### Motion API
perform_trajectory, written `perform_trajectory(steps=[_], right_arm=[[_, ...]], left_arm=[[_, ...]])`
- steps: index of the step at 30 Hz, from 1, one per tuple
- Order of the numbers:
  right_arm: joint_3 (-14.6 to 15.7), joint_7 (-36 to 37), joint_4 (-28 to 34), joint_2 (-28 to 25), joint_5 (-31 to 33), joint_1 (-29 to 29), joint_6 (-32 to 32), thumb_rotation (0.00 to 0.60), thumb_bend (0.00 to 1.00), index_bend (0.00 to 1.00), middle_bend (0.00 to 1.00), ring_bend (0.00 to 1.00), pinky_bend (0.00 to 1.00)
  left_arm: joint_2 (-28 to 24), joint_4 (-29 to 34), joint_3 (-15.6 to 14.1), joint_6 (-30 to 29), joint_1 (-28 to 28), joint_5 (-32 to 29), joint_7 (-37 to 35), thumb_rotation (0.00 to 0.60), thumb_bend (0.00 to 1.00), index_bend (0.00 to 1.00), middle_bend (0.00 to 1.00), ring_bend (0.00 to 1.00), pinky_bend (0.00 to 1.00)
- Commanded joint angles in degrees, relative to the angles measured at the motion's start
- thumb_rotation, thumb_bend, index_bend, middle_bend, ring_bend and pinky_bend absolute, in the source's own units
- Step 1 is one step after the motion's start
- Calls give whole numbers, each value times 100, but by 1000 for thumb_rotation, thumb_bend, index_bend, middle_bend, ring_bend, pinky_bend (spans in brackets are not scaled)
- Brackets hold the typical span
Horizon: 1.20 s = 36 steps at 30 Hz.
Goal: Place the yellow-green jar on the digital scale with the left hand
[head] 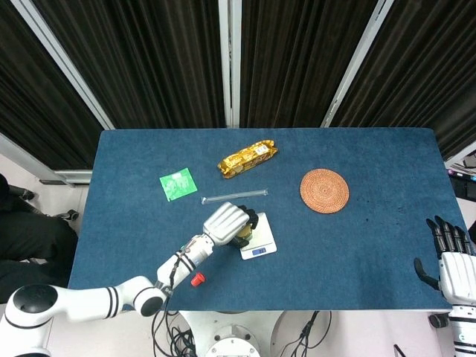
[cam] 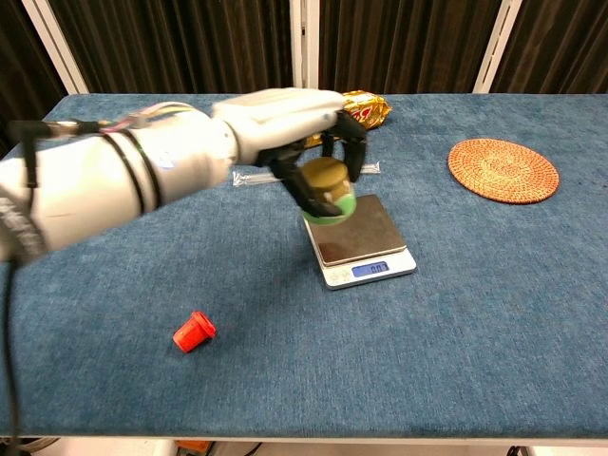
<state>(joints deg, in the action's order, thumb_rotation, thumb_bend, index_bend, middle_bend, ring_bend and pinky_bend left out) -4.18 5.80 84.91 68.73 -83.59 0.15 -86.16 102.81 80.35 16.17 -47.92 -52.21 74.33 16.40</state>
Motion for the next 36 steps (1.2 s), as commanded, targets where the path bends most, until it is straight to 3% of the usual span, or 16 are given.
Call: perform_trajectory(steps=[1,15,21,27,32,36], right_arm=[[-27,124,-79,22,13,-19,-48,600,308,0,0,0,0],[-31,420,-307,53,25,-64,-75,600,308,0,0,0,0],[-42,432,-327,54,37,-58,-61,600,308,0,0,0,0],[-49,388,-292,50,37,-49,-54,600,308,0,0,0,0],[-47,339,-267,48,48,-45,-37,600,308,0,0,0,0],[-55,341,-237,23,55,-62,-66,600,308,0,0,0,0]], left_arm=[[264,-266,44,103,-209,-153,39,600,297,492,477,474,695],[994,-1208,-43,-110,-491,-125,-200,600,310,463,455,455,681],[1024,-1367,-165,-241,-477,38,-329,600,283,314,331,258,510],[963,-1343,-242,-309,-439,134,-477,600,244,197,189,123,381],[845,-1190,-322,-377,-379,170,-385,600,242,189,182,118,370],[410,-684,-407,-634,-171,201,-71,600,242,174,182,118,365]])
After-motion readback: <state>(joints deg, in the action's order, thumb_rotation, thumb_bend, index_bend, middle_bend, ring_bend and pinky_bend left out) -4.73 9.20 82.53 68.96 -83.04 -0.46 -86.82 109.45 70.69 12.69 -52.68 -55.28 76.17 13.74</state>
